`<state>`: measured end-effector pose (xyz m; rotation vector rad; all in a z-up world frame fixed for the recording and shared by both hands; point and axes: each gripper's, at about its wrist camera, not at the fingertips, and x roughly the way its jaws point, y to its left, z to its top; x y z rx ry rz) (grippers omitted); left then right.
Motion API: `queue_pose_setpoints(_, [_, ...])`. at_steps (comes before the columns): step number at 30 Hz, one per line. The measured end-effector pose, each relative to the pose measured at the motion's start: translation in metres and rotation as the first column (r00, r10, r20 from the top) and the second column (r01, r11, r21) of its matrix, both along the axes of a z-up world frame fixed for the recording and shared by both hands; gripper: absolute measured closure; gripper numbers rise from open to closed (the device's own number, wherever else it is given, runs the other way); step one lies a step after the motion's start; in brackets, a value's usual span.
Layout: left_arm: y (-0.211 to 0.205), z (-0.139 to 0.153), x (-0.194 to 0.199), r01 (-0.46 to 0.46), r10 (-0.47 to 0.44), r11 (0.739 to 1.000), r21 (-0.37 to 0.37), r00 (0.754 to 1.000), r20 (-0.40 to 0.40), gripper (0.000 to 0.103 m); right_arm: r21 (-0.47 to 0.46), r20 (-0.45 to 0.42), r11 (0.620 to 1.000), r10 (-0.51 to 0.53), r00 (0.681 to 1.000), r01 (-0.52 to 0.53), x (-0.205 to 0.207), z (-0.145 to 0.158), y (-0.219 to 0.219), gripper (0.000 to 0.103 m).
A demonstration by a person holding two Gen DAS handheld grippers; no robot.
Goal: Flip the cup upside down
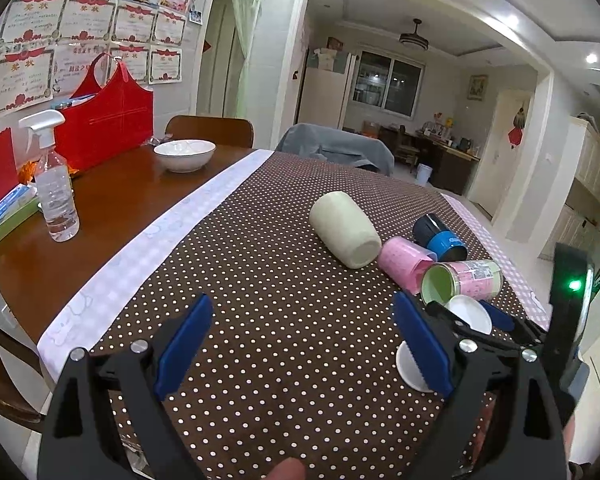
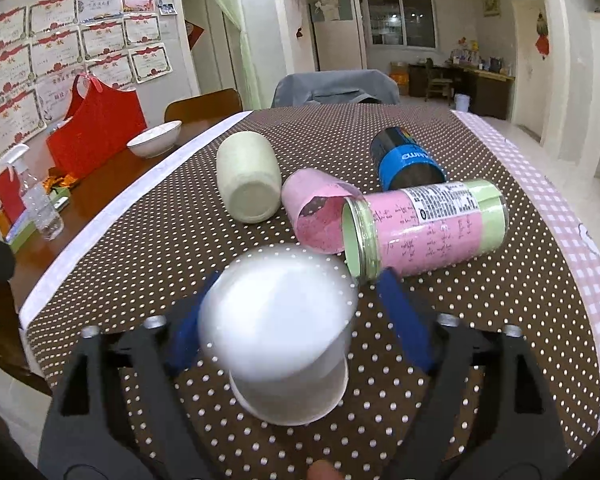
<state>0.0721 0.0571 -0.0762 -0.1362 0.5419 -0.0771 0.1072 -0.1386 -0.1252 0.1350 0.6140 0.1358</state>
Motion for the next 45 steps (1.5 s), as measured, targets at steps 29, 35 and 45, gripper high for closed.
queue_pose_setpoints(29, [-0.041, 0.042, -0.037, 0.08, -0.084, 0.995, 0.062, 0.994, 0.072, 0.013, 0.156, 0.009, 0.988, 0.011, 1.0, -0.012, -0.054, 0.088, -0.042, 0.006])
queue_pose_setpoints(35, [-0.049, 0.058, -0.05, 0.083, -0.093, 0.992, 0.092, 0.99, 0.106, 0.013, 0.072, 0.11, 0.997, -0.024, 0.994, 0.016, -0.082, 0.113, -0.045, 0.006])
queue_pose_setpoints(45, [-0.065, 0.081, -0.076, 0.087, -0.106, 0.989, 0.117, 0.98, 0.166, 0.013, 0.02, 0.228, 0.996, -0.091, 0.969, 0.089, -0.127, 0.132, -0.054, 0.006])
